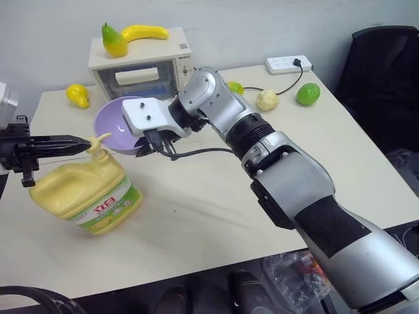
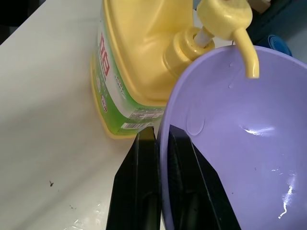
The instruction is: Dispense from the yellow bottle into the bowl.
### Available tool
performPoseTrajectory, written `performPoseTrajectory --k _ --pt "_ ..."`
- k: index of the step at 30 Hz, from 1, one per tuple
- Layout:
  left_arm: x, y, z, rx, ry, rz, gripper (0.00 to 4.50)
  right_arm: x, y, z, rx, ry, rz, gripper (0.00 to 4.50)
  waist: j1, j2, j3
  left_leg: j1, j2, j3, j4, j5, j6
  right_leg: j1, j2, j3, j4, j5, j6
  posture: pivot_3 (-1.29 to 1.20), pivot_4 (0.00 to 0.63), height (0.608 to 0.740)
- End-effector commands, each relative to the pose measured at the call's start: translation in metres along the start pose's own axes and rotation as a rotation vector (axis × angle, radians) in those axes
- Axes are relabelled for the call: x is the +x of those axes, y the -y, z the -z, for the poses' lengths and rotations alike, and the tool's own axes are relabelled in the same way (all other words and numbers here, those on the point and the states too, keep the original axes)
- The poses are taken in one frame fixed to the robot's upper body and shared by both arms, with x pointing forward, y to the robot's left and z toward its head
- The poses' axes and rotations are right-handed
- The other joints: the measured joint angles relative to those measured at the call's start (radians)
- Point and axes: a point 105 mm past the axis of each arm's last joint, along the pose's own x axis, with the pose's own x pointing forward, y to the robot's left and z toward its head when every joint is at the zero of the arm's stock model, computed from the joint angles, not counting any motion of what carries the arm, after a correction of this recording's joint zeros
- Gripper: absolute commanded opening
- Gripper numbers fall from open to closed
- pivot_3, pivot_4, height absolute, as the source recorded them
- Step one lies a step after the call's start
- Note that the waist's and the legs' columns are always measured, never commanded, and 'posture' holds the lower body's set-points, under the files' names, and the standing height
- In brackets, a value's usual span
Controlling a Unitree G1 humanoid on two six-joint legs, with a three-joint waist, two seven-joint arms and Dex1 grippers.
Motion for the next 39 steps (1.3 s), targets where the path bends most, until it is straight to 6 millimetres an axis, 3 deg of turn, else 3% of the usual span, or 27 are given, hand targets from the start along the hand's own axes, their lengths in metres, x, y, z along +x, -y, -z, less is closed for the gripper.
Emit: performPoseTrajectory --k 1,12,39 --pt "-0.006 0.003 -0.018 0.068 0.008 -0.014 0.02 -0.003 0.006 -0.014 -0.054 0.026 0.021 0.00 -0.003 -0.003 0.001 0.000 0.000 0.000 0.000 0.000 0.000 0.000 0.000 0.000 0.000 0.000 0.000 0.00 0.150 0.740" --pt "-0.021 -0.003 -0.040 0.097 0.093 -0.052 0.02 -0.005 0.006 -0.012 -0.055 0.016 0.019 0.00 -0.005 -0.008 0.004 -0.001 0.000 0.000 0.000 0.000 0.000 -0.001 0.001 -0.001 -0.001 0.000 0.000 0.00 0.150 0.740" --pt "-0.017 -0.003 -0.029 0.097 0.079 -0.011 0.02 -0.011 0.005 0.000 -0.021 0.003 0.037 0.00 -0.017 -0.008 0.004 -0.001 0.000 0.000 0.000 0.000 0.000 -0.001 0.001 -0.001 -0.001 0.000 0.000 0.00 0.150 0.740"
